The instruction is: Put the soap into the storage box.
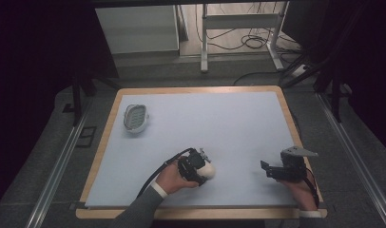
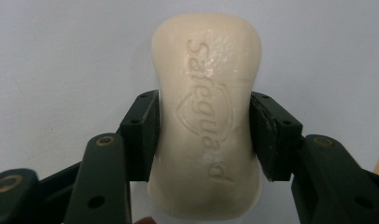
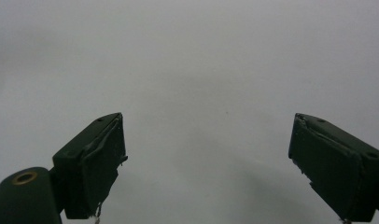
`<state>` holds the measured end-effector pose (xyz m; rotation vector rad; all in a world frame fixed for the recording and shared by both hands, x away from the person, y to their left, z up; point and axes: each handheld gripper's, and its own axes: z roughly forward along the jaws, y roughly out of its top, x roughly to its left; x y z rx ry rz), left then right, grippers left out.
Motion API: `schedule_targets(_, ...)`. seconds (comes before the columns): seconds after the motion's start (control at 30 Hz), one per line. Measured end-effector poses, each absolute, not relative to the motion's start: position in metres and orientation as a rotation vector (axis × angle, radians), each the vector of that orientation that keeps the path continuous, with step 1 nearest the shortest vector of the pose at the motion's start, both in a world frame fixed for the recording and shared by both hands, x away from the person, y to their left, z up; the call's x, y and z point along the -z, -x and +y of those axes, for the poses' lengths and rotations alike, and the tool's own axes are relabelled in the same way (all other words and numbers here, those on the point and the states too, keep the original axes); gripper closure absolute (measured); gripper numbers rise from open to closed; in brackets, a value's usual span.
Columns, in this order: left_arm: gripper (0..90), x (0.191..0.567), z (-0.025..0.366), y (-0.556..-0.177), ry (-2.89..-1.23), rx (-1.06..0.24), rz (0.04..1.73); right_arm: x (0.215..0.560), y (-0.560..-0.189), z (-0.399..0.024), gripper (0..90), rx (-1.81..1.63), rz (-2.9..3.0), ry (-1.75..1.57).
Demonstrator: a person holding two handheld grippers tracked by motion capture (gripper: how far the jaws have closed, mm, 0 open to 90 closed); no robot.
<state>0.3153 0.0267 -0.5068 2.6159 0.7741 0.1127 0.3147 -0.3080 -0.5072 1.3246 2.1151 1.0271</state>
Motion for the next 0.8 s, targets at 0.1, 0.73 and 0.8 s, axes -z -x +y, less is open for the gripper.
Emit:
schedule_targets(0.1, 47.6, 0.507, 0.026, -0.315, -2.616, -0.120, 0.766, 0.507, -0.315, -0.308, 10.8, -1.029, 2.112, -1.327)
schedule_targets(0.73, 49.5, 0.482, 0.058, -0.327, -2.503, -0.114, 0.802, 0.506, -0.314, -0.311, 10.9, -1.028, 2.097, -1.339)
schedule_targets(0.8, 49.5, 0.479, 0.063, -0.329, -2.482, -0.100, 0.812, 0.506, -0.314, -0.310, 10.9, -1.026, 2.099, -1.339)
